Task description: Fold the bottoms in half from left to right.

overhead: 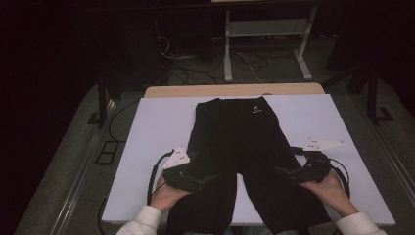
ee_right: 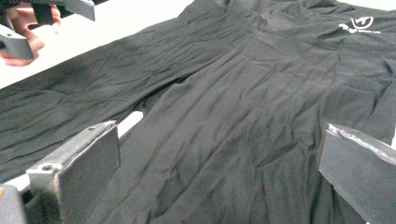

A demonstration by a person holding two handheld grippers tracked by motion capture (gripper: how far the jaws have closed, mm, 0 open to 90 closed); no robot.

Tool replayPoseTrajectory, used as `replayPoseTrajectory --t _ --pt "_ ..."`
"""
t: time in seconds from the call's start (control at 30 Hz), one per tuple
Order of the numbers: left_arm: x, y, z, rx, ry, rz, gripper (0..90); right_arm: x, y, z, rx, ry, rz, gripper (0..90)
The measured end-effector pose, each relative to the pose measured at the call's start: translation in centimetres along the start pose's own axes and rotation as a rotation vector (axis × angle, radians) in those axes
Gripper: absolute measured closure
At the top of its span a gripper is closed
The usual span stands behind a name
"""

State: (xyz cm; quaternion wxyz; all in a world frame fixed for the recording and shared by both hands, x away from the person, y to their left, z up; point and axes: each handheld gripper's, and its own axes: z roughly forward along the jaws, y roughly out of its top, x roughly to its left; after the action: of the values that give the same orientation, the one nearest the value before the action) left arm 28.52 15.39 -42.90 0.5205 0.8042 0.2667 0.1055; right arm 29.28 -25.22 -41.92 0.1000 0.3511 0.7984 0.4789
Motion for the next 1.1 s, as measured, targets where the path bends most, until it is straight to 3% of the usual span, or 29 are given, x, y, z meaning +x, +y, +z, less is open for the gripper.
replayPoseTrajectory --t 0.4,1.1 --pt "-0.2 -0.1 -0.2 0.0 0.008 -0.005 0.0 0.7 1.9 0.3 0.012 -0.015 -0.015 0.0" --pt "-0.2 -0.2 -0.2 0.005 0.009 -0.006 0.0 0.4 4.7 2.1 0.028 -0.004 -0.029 0.0"
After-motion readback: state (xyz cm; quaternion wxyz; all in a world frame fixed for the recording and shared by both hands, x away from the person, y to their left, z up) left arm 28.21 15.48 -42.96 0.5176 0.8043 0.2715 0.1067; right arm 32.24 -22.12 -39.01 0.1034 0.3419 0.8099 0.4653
